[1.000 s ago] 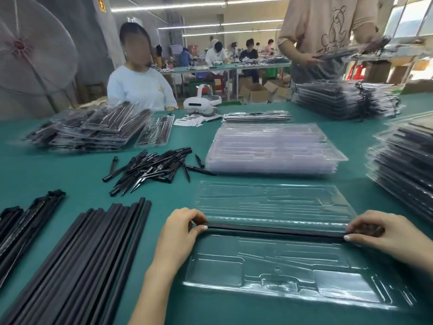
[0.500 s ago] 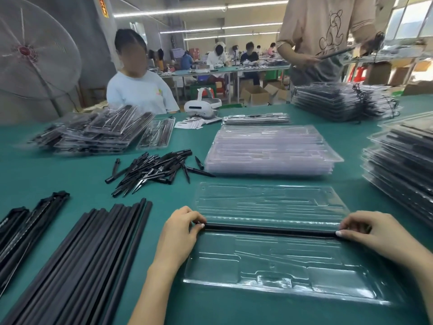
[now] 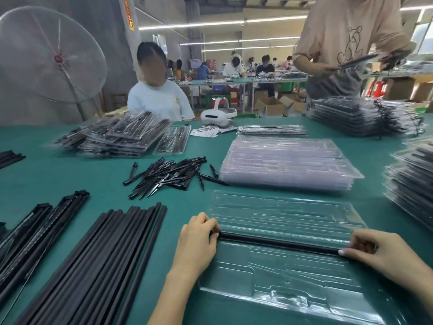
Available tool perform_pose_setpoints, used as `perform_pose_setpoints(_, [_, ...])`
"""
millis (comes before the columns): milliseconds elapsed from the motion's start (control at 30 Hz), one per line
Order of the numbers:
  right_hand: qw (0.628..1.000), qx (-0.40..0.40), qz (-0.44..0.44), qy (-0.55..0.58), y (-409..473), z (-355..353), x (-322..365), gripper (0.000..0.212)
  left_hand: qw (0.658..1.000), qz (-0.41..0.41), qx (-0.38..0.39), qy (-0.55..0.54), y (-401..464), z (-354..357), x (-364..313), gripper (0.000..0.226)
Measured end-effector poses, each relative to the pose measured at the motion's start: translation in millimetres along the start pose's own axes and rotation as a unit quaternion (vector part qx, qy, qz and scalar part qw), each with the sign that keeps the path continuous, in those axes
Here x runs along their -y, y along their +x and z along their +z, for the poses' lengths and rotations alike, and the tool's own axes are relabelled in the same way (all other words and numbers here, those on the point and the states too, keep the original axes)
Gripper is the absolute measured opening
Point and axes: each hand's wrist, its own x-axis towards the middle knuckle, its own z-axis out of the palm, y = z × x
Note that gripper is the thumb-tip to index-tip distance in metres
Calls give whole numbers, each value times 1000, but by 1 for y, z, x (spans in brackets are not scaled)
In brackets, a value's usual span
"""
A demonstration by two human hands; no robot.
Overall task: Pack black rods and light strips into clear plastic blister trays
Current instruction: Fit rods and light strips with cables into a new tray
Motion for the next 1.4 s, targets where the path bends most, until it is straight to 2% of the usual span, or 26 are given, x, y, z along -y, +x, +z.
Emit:
perform_pose_setpoints(200, [1000,14,-20,-15,5,5,8,28,999,15,-6,28,0,3,-1,10])
perform_pose_setpoints(433, [1000,2,4,-25,7,10,8,28,998,51,13,42,3,6,-5,11])
perform_pose_setpoints(667, [1000,2,22,-8,3,11,22,27,998,38,24,33,0,4,-3,12])
perform_pose_setpoints(833, [999,37,35,-16,5,6,28,24,999,41,20,29,0,3,-5,23])
perform_pose_setpoints(967, [997,44,47,-37,5,5,31,21,997,42,24,51,-3,2,-2,23])
perform_pose_setpoints(1067, [999,44,16,-27,8,7,30,24,996,66,8,60,3,4,-5,18])
perform_pose_setpoints(1133, [997,59,-3,-47,11,9,30,19,996,74,-12,53,8,5,-6,24])
perform_pose_setpoints(1233, [994,83,6,-64,6,13,42,21,997,45,24,52,5,1,-9,27])
perform_pose_setpoints(1400, [992,81,-9,-96,4,14,49,16,996,13,55,72,5,1,-11,18])
